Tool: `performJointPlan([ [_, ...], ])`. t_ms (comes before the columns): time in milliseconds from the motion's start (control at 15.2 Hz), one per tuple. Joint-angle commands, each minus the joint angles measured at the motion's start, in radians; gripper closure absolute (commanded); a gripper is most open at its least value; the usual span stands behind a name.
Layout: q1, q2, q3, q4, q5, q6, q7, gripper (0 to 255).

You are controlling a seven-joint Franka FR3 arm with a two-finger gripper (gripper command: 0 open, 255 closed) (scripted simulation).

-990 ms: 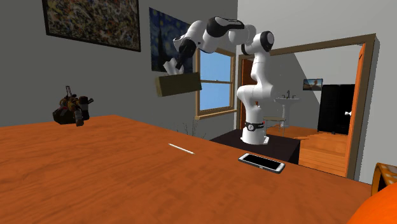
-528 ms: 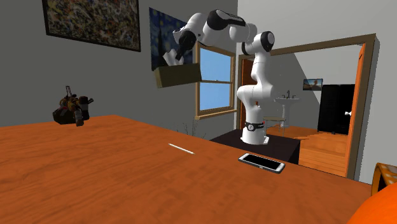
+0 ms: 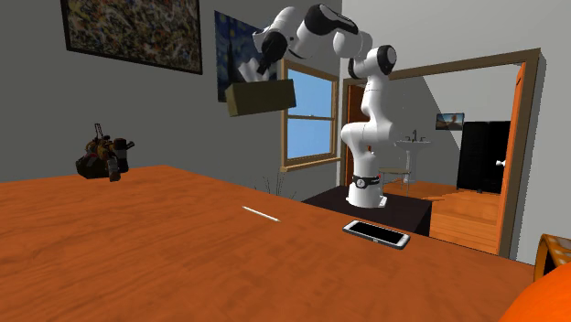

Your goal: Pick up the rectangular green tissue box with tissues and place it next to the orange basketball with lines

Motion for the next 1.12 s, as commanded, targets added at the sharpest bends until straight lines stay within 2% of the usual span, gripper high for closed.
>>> performJointPlan([
  [0, 0.006, 0.006, 0.039, -0.004, -0.012, 0.025, 0.048, 255],
  [594, 0.029, 0.062, 0.230, 0.020, -0.098, 0.119, 0.300, 255],
  [1056, 0.035, 0.155, 0.376, 0.104, -0.215, 0.160, 0.523, 255],
])
